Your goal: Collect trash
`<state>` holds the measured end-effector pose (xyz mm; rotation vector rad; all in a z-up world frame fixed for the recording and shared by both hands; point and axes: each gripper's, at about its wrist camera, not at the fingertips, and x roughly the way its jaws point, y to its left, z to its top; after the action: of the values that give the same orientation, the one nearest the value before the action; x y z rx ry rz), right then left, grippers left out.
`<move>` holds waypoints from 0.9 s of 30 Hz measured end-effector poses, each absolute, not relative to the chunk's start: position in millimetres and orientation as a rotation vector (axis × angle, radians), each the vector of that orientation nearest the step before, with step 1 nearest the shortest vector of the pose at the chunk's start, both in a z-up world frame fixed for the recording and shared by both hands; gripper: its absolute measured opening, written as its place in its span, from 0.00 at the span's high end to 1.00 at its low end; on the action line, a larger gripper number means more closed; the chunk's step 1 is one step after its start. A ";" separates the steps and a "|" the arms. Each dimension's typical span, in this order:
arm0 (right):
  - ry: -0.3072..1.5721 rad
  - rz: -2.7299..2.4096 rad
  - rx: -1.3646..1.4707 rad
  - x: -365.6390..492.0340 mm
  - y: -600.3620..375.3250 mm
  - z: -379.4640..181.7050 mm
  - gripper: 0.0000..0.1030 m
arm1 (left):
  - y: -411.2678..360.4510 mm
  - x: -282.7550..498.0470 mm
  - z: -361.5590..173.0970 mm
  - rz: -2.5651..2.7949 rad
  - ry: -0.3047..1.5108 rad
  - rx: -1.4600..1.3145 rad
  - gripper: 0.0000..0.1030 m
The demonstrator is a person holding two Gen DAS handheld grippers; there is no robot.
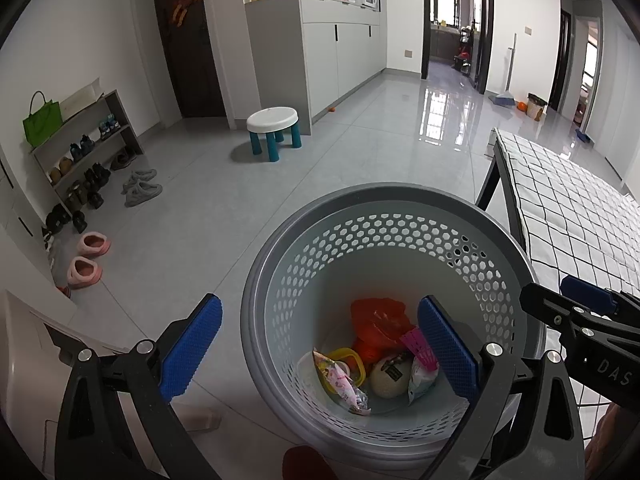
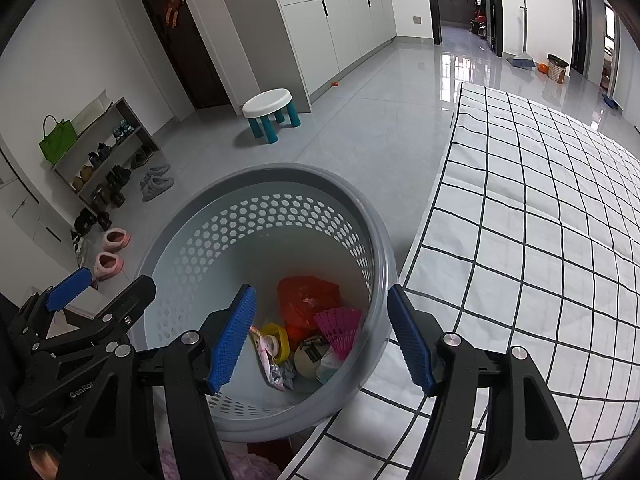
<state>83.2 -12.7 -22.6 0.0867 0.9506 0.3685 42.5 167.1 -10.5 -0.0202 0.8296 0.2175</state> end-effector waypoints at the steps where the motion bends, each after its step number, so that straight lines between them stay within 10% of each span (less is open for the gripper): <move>1: 0.951 0.368 0.086 83.1 -12.7 -22.7 0.37 | 167.0 42.3 -10.3 0.215 0.828 -0.022 0.06; 27: 0.953 0.367 0.084 82.0 -16.0 -25.7 0.37 | 168.1 42.5 -10.2 0.235 0.840 -0.027 0.06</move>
<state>82.0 -16.0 -25.7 0.0837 0.9534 0.3673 42.5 168.1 -10.2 -0.0273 0.8403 0.2348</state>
